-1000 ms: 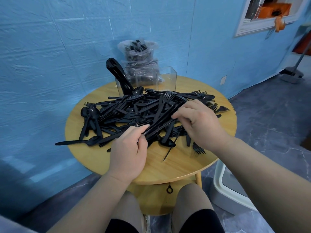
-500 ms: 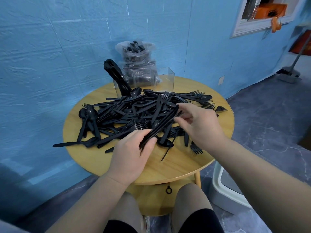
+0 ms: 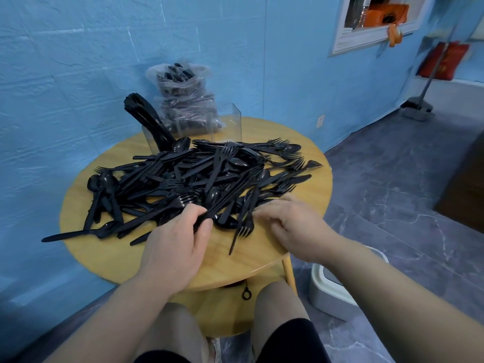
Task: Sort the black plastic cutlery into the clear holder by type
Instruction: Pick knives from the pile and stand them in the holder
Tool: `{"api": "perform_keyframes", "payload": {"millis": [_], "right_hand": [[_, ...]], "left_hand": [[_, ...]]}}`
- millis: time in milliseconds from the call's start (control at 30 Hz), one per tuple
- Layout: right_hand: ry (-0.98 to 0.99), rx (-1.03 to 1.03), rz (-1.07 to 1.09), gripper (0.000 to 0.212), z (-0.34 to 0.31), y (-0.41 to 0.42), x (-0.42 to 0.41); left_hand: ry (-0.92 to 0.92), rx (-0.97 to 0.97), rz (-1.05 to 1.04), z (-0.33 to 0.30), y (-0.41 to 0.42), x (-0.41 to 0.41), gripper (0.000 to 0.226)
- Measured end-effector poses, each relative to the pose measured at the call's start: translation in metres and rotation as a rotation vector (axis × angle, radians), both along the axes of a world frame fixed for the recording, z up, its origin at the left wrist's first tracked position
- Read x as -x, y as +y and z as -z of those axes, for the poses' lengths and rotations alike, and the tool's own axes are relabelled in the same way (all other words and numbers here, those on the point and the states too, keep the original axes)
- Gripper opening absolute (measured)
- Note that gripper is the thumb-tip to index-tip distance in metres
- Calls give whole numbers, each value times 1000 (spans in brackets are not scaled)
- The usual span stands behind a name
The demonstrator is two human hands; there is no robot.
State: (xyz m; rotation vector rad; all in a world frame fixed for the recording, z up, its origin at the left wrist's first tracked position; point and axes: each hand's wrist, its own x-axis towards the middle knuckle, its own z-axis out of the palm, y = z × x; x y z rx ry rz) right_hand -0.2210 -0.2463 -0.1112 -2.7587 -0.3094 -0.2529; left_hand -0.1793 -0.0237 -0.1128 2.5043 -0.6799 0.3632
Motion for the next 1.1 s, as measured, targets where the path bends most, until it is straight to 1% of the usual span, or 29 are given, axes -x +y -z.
{"api": "perform_keyframes", "payload": {"millis": [100, 133, 200, 267, 300, 400, 467, 500, 567, 667, 767, 900, 1000, 1100], "right_hand": [[-49, -87, 141, 39, 1, -9, -2], [-71, -87, 188, 38, 2, -14, -3], [-66, 3, 231, 38, 5, -19, -4], [-54, 88, 215, 39, 8, -20, -3], [-61, 90, 201, 38, 9, -20, -2], [-124, 14, 148, 25, 11, -22, 6], [-134, -62, 153, 16, 10, -24, 8], [-123, -89, 166, 14, 9, -26, 9], [-77, -89, 177, 21, 8, -27, 6], [8, -59, 173, 31, 3, -29, -1], [43, -34, 139, 27, -4, -27, -6], [-22, 65, 72, 26, -3, -27, -2], [-94, 91, 81, 27, 0, -33, 2], [-124, 125, 98, 24, 0, -36, 5]], "left_hand": [[12, -13, 10, -3, 0, 3, 34], [25, -9, 9, -4, 0, 3, 41], [65, 0, 2, -4, 0, 3, 59], [102, -15, -16, -4, 0, 3, 67], [118, -28, -28, -5, -1, 3, 68], [176, -21, -57, -9, -4, 5, 70], [177, -32, -46, -11, -11, 7, 70], [171, -51, -40, -12, -16, 9, 71], [149, -97, -47, -14, -26, 13, 75], [97, -131, -88, -12, -32, 11, 70], [96, -89, -129, -8, -29, 3, 60], [98, -74, -164, -6, -28, 2, 51], [115, -56, -179, -6, -29, 0, 47], [99, -67, -206, -10, -30, -4, 46]]}}
